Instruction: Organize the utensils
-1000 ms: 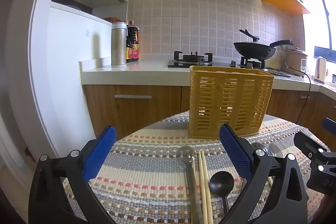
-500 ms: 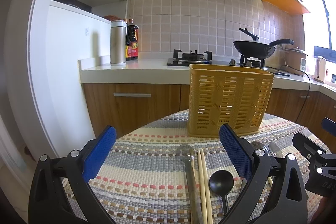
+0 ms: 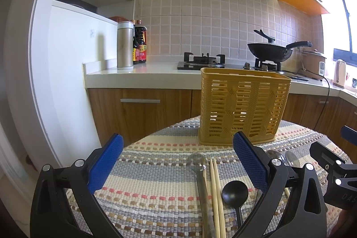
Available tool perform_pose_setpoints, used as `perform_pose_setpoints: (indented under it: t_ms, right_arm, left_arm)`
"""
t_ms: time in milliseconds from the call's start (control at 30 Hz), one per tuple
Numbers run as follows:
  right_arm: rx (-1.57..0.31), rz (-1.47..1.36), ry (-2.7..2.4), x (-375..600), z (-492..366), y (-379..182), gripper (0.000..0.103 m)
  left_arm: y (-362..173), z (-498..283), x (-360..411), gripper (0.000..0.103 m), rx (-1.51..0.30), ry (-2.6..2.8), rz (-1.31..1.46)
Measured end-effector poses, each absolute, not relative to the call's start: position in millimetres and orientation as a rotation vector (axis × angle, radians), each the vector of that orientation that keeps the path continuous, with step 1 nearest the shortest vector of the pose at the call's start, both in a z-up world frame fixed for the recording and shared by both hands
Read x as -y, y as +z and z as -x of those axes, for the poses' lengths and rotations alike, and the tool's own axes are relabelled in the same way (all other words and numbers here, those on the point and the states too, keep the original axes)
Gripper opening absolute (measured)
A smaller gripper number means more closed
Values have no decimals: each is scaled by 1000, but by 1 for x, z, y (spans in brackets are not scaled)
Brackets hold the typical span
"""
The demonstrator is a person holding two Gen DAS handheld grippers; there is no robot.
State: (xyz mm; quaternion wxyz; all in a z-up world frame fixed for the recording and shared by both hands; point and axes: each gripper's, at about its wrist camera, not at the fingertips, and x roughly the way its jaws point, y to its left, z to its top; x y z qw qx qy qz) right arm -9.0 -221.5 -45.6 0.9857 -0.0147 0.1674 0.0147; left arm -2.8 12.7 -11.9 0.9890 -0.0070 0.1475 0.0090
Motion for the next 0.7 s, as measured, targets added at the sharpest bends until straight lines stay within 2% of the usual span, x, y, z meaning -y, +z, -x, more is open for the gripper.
perform_pose_setpoints:
  t_ms: [700]
  right_arm:
    - [-365, 35, 26, 221, 7, -47, 96]
  left_arm:
    - [-13, 4, -9, 95, -293, 7, 19]
